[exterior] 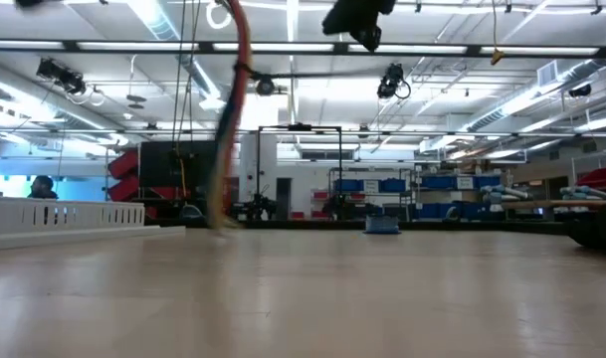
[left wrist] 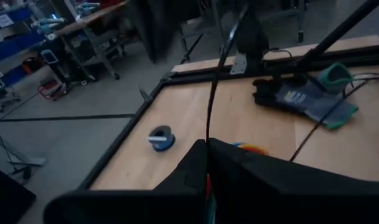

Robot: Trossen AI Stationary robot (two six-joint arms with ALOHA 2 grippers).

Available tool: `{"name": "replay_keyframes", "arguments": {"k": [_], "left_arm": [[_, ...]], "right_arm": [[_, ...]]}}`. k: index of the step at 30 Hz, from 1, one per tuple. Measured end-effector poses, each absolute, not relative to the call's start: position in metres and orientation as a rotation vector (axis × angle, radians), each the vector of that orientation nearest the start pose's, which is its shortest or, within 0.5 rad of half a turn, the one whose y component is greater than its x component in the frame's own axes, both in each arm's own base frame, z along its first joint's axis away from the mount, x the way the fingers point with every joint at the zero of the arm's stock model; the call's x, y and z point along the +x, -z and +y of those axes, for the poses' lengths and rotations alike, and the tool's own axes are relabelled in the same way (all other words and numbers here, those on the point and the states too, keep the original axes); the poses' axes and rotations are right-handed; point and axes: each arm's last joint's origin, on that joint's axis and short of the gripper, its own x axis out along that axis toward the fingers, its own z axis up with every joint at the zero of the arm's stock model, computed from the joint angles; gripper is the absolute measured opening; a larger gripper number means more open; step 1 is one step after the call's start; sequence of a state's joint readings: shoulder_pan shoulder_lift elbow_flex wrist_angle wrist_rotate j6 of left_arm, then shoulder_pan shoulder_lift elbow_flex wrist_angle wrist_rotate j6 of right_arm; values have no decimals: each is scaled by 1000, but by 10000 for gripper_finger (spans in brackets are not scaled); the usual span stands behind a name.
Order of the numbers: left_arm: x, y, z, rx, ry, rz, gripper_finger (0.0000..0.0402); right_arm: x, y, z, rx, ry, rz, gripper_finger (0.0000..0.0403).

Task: Ziptie cables
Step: Wrap the cables together using a ziptie

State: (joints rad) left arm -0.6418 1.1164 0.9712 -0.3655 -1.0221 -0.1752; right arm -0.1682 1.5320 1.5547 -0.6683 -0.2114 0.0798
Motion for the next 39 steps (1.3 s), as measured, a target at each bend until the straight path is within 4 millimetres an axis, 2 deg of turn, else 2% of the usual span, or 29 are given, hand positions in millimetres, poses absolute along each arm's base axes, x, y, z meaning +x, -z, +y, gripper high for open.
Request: {"name": "replay_keyframes", "arguments": {"k": [6, 10, 13, 16, 19, 22, 25, 29, 32, 34, 37, 39], "left_arm": [[182, -378, -106, 193, -384, 376, 0], [173, -413, -101, 128, -305, 366, 0], [166, -436, -98, 59, -239, 342, 0], [155, -448, -96, 6, -197, 367, 0], [143, -448, -95, -50, -169, 441, 0], [135, -439, -95, -127, -153, 563, 0], [131, -430, -96, -179, -159, 657, 0], [131, -424, -102, -215, -116, 761, 0], [131, -422, -105, -263, -87, 809, 0], [131, -422, -106, -311, -64, 834, 0], [131, -422, -107, -366, -59, 857, 0], [131, -422, -107, -393, -63, 858, 0]], "right_arm": [[329, -350, -47, 94, -62, 770, 40], [337, -336, -48, 37, -49, 782, 34], [353, -328, -54, -23, -61, 721, 33], [376, -316, -68, -67, -93, 634, 39], [397, -294, -89, -102, -110, 645, 51], [422, -272, -115, -116, -131, 661, 66], [454, -257, -138, -100, -183, 644, 83], [496, -243, -156, -144, -218, 604, 102], [523, -240, -159, -189, -246, 559, 111], [536, -232, -156, -231, -275, 529, 116], [545, -215, -146, -325, -280, 465, 118], [550, -216, -138, -360, -300, 431, 118]]}}
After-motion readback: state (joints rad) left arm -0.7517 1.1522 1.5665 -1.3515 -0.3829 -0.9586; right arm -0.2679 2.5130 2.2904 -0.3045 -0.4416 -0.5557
